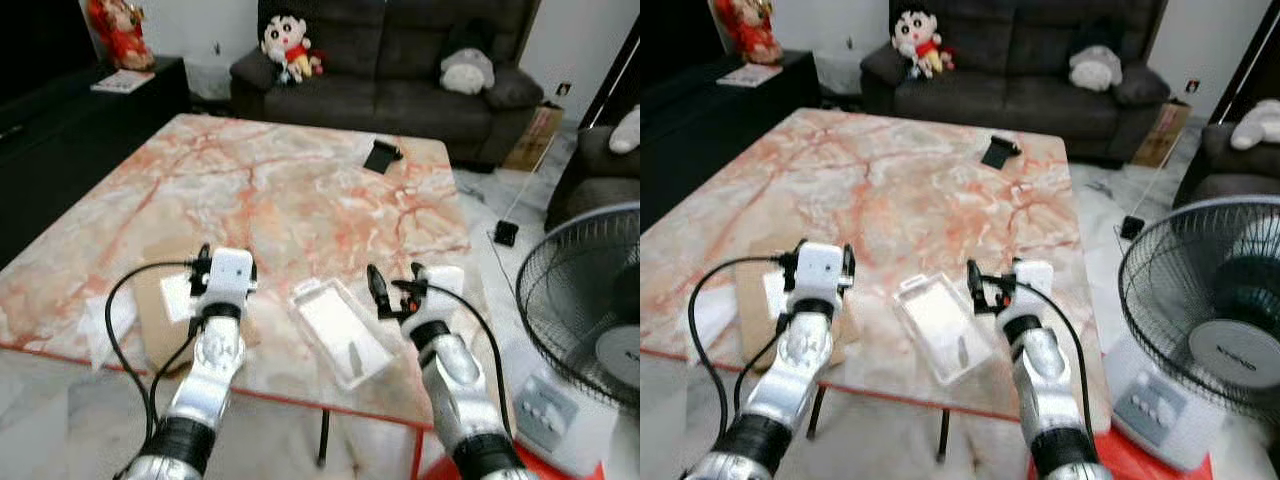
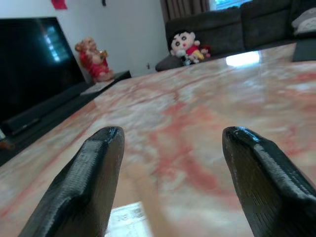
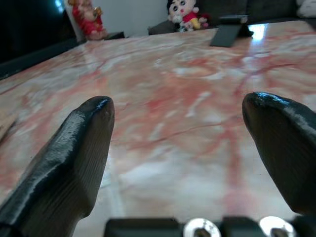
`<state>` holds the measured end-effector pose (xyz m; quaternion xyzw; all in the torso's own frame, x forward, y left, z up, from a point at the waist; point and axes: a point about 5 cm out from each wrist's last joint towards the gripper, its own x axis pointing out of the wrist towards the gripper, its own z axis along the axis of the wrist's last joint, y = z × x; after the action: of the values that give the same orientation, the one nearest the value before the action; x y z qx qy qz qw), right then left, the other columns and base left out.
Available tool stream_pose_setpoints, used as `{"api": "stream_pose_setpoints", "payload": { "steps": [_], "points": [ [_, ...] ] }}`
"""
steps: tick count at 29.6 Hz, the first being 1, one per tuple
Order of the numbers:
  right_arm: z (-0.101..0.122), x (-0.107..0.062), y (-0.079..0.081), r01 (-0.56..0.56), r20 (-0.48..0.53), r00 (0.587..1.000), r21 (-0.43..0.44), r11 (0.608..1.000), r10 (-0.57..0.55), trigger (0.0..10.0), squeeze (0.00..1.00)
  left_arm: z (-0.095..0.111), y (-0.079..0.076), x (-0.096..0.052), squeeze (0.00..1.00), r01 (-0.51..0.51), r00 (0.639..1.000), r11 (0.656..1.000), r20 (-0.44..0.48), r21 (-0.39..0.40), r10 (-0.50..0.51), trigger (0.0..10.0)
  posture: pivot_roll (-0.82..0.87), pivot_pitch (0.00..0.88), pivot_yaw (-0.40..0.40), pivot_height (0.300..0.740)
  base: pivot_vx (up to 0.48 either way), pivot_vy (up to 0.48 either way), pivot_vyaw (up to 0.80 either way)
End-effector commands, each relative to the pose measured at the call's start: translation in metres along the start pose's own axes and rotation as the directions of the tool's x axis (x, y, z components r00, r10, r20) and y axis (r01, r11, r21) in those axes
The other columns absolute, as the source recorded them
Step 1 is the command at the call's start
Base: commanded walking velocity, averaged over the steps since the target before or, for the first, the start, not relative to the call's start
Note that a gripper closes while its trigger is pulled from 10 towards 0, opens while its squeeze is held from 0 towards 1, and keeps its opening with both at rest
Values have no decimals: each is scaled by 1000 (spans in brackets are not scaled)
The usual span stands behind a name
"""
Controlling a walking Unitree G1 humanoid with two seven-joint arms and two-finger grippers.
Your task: Picking trash to rubbish bin
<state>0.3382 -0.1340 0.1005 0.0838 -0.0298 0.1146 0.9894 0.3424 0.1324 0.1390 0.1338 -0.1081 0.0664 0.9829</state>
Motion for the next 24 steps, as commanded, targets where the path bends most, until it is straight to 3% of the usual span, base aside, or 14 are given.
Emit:
{"api": "stream_pose_setpoints", "payload": {
  "steps": [1,17,22,24],
  "points": [
    [5,1,-5,16,17,1000,2,1000,-16,10000,0,6,-4,0,0,13,1000,1000,27,-2,-13,10000,-86,31,-71,740,281,0,0],
    [2,1,-2,-32,-20,999,6,999,32,10000,0,10,-8,-2,0,39,997,999,62,-7,-38,10000,-88,34,-71,740,0,0,0],
    [-2,-2,10,-160,-84,984,-49,986,156,10000,0,6,-3,-3,0,30,999,1000,44,-5,-30,10000,-86,35,-72,740,0,0,0],
    [-5,-11,20,-266,-117,959,-55,962,259,10000,0,4,-1,-4,0,29,999,1000,37,0,-29,10000,-85,37,-73,740,0,0,0]
  ]
}}
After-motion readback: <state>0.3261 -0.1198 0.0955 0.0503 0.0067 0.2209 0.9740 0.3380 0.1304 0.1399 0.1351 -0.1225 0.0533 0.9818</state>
